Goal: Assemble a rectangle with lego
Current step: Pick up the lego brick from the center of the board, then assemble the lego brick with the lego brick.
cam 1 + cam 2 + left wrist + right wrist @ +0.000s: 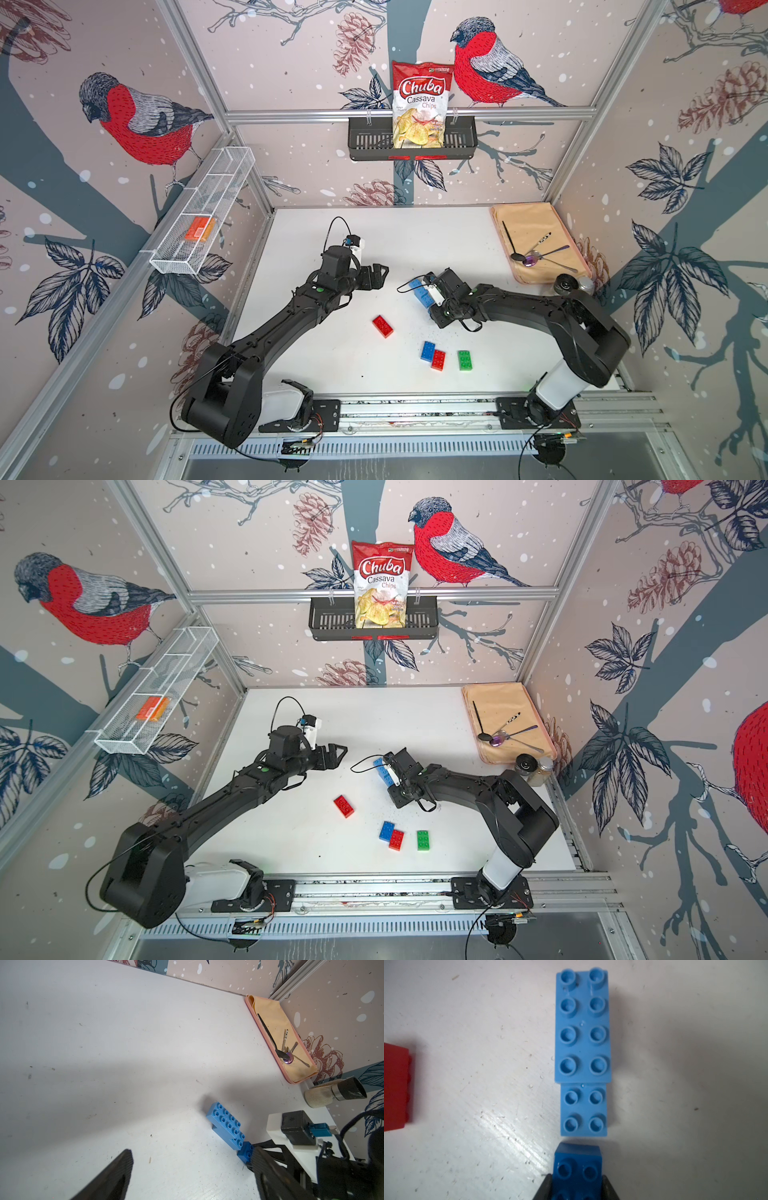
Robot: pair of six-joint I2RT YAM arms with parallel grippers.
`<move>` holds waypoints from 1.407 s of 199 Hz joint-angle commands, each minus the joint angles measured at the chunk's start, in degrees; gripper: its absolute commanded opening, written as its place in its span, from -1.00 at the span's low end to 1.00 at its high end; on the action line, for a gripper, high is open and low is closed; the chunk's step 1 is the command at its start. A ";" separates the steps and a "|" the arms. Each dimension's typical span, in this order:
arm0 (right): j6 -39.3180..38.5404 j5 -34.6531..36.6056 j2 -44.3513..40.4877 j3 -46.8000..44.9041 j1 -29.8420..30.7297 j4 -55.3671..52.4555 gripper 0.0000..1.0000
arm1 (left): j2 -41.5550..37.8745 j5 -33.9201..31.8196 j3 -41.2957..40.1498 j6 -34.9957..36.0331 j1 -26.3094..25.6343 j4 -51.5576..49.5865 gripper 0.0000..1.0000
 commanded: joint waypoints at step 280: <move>-8.59 -6.64 7.61 12.90 -3.29 -7.59 -0.55 | 0.16 0.99 0.21 -0.49 0.05 1.91 0.79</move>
